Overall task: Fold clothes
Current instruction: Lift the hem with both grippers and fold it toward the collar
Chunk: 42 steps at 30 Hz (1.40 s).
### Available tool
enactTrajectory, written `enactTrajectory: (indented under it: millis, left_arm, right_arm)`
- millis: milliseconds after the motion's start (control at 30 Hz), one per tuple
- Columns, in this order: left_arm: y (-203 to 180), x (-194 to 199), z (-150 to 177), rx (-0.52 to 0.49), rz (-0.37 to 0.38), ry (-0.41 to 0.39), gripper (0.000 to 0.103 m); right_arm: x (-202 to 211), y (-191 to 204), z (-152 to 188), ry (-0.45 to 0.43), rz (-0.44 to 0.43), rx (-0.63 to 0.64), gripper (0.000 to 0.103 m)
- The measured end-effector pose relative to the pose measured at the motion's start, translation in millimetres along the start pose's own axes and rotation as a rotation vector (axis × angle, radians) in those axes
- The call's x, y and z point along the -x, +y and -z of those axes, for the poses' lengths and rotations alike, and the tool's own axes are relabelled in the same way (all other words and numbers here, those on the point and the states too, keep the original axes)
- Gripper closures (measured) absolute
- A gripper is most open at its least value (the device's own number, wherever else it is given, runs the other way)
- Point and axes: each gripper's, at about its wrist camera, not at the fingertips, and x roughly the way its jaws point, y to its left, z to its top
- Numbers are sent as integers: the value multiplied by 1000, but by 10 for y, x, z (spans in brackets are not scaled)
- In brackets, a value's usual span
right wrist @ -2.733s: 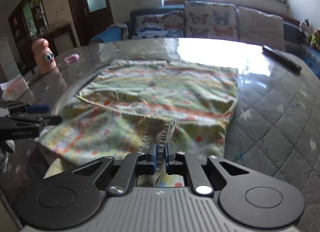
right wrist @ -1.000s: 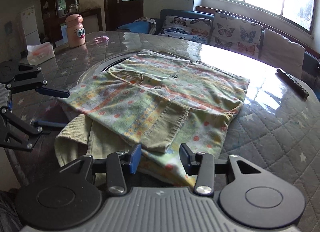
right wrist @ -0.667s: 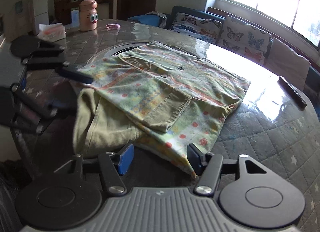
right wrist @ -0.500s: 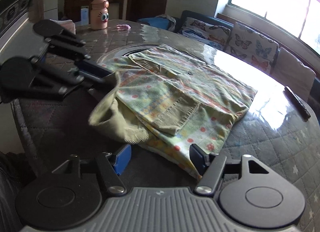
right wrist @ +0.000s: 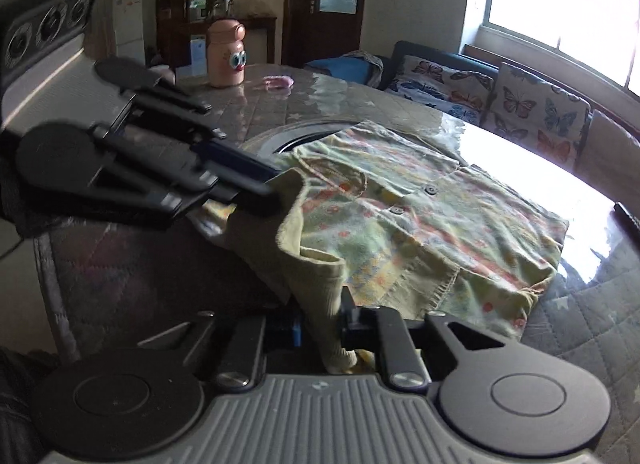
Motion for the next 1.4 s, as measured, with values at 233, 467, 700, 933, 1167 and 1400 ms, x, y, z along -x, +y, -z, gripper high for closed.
enactTrajectory:
  millis: [233,467,700,933,1167,1400]
  left_arm:
    - [-73,120,327,-172,-89,48,39]
    - [-106,4,492,-305,-166,75,56]
    - [-74,186,512,-287,-172,26,94]
    - [-38,809,332,-200,-73,-26,96]
    - [43,1070,135,-113,-45,-79,96]
    - [438,631,-86,-71,-65,-62,96]
  right_arm:
    - [113,-89,-104,-49,-11,-76,96]
    - [203,-61,-122,-83,7,-100,98]
    - [374,5,-144,-119,24,-96,99]
    - [859,148,-162,-152,-32,-59,99]
    - [1173,170,-262,-170,-60,-22,99]
    - [772,-233,-621,-135,-54,-55,100]
